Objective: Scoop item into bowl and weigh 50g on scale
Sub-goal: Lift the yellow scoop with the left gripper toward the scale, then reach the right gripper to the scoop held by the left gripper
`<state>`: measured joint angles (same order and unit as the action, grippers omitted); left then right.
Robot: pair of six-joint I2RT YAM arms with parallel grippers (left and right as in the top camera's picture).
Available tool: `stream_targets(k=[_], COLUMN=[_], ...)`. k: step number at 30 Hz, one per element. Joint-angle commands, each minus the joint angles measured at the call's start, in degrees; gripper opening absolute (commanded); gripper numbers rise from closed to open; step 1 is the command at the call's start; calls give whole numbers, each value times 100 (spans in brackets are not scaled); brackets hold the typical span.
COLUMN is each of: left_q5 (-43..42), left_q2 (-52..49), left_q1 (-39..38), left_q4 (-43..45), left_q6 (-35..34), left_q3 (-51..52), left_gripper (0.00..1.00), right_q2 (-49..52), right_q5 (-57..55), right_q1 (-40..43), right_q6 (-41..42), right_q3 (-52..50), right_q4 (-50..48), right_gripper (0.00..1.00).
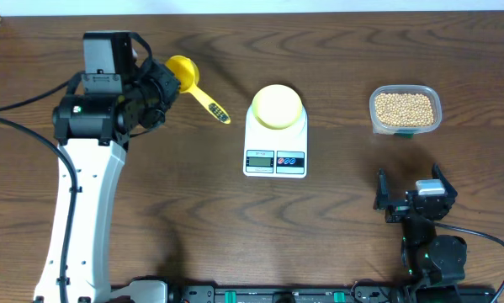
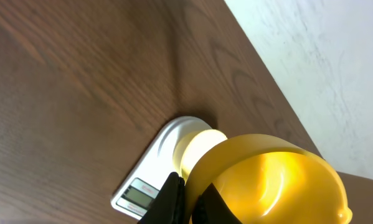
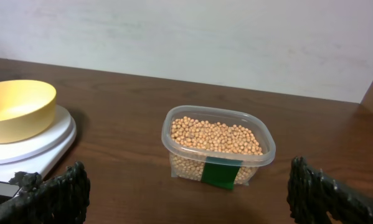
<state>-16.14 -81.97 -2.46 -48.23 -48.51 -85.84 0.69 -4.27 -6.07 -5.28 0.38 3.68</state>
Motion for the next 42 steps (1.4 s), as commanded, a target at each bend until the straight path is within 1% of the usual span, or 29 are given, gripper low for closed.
stream_targets(k=[1, 9, 15, 22, 24, 26, 27, 29, 31, 33, 37, 42], left_q5=[103, 103, 297, 313, 317, 328, 339, 334, 330, 328, 328, 310], left_q2=[-11, -17, -22, -42, -63, -76, -83, -83, -83, -83, -83, -83], left_q1=[-81, -149, -149, -155, -155, -153, -155, -155, -155, -155, -155, -155], left_q4=[-28, -216, -859, -870, -874, -874, -879, -870, -809, -741, -675, -535], left_q6=[-289, -326, -323, -321, -188, 24, 24, 26, 210, 391, 422, 435], left_q3=[52, 52, 52, 57, 59, 68, 74, 83, 83, 83, 83, 83], left_gripper=[7, 8, 7, 8, 7, 7, 7, 8, 7, 8, 8, 7], right_q2=[-39, -39, -39, -39, -39, -39, -37, -31, 17, 153, 745, 1989], right_q5=[15, 15, 15, 208, 208, 442, 632, 973, 1342, 1648, 2090, 2310], right_q1=[24, 24, 24, 24, 24, 24, 24, 24, 24, 24, 24, 26], right_q6=[-59, -59, -59, -59, -57, 13, 50, 365, 625, 730, 763, 756], right_q3=[-7, -7, -7, -7, -7, -7, -7, 0, 76, 238, 879, 2127], right_q4=[24, 24, 24, 28, -190, -367, -470, -601, -518, -391, -105, 330], right_gripper=[99, 99, 99, 99, 99, 99, 99, 99, 99, 99, 99, 99])
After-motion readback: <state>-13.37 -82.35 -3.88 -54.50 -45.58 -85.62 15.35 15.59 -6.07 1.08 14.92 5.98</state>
